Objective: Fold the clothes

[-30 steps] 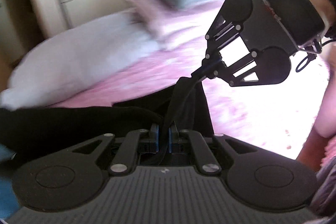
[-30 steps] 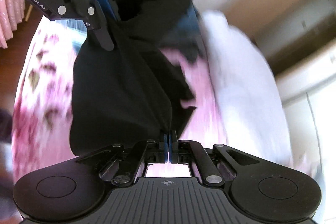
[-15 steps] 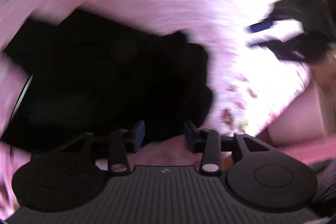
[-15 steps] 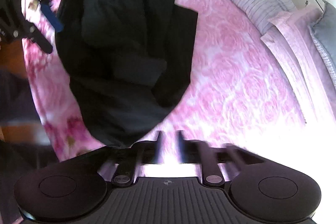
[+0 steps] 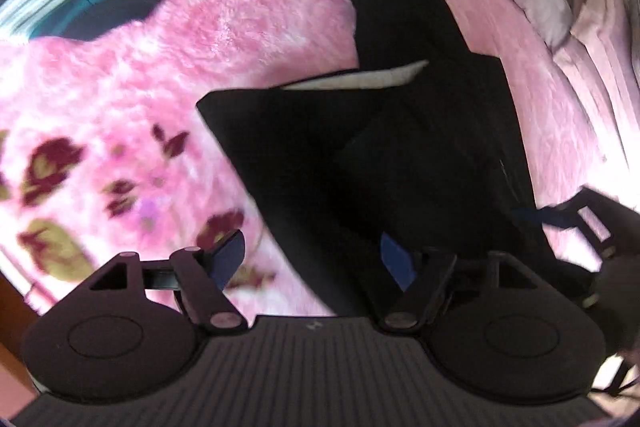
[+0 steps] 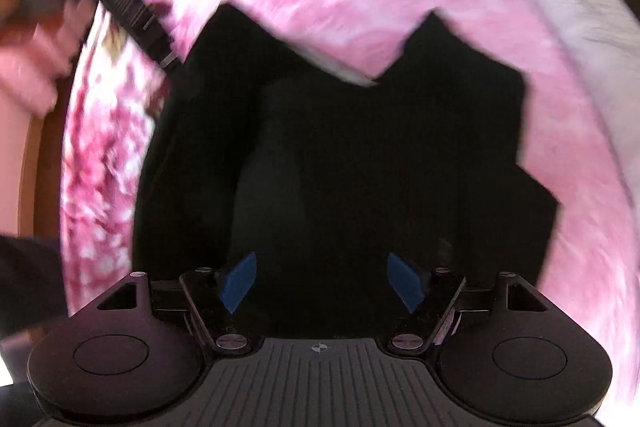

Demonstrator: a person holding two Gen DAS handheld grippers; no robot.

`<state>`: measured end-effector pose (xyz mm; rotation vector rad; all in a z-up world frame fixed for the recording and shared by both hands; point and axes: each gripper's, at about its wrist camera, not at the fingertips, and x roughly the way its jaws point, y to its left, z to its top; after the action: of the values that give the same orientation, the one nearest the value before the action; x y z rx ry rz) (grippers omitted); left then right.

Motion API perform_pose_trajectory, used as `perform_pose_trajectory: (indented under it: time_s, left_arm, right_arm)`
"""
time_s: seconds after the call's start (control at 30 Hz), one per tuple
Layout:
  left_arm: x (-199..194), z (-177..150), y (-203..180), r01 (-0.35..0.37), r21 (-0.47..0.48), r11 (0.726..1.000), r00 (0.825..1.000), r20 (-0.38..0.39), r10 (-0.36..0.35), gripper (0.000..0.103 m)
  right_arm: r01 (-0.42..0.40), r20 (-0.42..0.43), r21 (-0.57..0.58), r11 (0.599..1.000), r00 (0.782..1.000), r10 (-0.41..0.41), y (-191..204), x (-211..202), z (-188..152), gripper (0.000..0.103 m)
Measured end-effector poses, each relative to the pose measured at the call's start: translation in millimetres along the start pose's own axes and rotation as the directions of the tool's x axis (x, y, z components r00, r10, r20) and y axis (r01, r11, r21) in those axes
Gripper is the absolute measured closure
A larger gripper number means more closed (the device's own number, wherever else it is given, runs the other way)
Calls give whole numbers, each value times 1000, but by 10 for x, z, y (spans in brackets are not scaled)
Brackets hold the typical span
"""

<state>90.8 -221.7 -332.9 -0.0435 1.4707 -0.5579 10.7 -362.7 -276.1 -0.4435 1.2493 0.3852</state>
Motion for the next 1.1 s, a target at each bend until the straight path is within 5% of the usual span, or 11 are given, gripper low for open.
perform_pose_trajectory:
  time_s: [0.07,0.13,0.17,0.2,0.4,0.5,0.6,0.67,0.77,0.93,1.1]
  left_arm:
    - [174,64,73,21,-11,1000,999,-24,-21,47]
    - [277,141,95,30,16,999,999,-40,-30,91]
    - [240,175,80,23,44,999,999,-28,-21,97]
    - [172,208,52,26,73,997,1000,-11,-25,98]
    - [-728,744,-333,67,315,947,975,179,-128,99]
    - [-1326,1177,-688,17,470,883,935,305,-180,100]
    - [-1923,1558,-1064,-58,589,806,877,416,-241,100]
    - [-2346,1725,-1450,-116,665,738,833,470,-292,100]
    - [-2918,1842,-2100,-198,763,616,767,512,-388,100]
    - [-3506,1487,-3430,-286,887,363,672,456,-584,100]
    - [-3274,685,-4946,-232,970,69,676,212,-706,100]
  right_arm:
    - [13,-43,-53,999,999,-15,37,269,78,27]
    - [26,-77,-97,995,997,-33,71,488,122,28]
    - [24,-84,-85,996,996,-31,42,515,124,53]
    - [24,-90,-73,997,995,-31,11,536,125,94]
    - [123,54,221,967,989,-138,-469,-314,63,100]
    - [112,177,471,875,960,-218,-805,-985,-17,100]
    - [43,310,629,776,902,-301,-1007,-1596,-74,100]
    - [-8,383,705,710,846,-371,-1095,-1973,-127,100]
    - [-33,440,791,611,724,-532,-1164,-2536,-372,100]
    - [-163,402,911,379,556,-727,-1197,-3249,-1393,100]
    - [-213,201,971,106,491,-848,-914,-3658,-2839,100]
